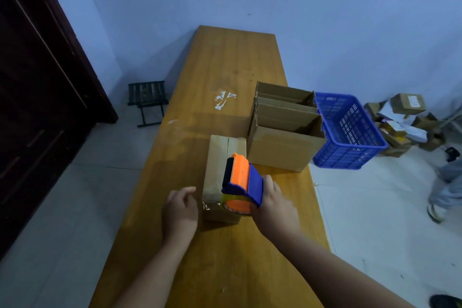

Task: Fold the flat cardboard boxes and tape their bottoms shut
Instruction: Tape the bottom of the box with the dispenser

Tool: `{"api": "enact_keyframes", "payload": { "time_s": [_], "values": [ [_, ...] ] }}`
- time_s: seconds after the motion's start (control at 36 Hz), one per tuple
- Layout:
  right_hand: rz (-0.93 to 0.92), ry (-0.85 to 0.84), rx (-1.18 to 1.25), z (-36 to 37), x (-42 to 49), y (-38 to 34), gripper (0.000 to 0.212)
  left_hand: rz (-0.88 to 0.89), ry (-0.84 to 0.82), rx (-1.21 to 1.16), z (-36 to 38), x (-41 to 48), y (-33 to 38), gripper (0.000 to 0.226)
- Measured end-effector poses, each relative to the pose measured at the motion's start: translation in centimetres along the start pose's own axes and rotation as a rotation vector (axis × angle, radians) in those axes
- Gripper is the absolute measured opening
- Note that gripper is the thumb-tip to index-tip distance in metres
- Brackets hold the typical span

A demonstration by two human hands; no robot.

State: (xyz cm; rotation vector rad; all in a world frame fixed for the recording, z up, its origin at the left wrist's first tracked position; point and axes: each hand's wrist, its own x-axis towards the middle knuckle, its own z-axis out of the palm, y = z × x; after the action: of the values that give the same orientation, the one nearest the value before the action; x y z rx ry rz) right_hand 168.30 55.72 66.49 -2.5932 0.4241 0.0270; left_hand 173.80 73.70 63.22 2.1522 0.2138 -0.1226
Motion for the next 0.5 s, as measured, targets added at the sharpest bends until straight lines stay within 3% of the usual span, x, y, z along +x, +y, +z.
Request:
{"api": "enact_keyframes", "payload": {
  "time_s": [0.14,0.22,0.5],
  "values": [
    [0.005,-0.017,0.175,0.2,-0.2,0.1,0.031,-0.139,-0.282,0.001,1.2,3.5,2.3,0.062],
    [0.004,-0.026,0.282,0.3,-0.3,0.2,0.027,-0.163,-0.435,0.095,2.2,3.6,1.9,0.068],
    [-0.026,-0.068,0.375,-0.5,0.1,1.0,0.036,-0.168,-0.547,0.033,1.7,2.9,2.2,0.077]
  ]
}}
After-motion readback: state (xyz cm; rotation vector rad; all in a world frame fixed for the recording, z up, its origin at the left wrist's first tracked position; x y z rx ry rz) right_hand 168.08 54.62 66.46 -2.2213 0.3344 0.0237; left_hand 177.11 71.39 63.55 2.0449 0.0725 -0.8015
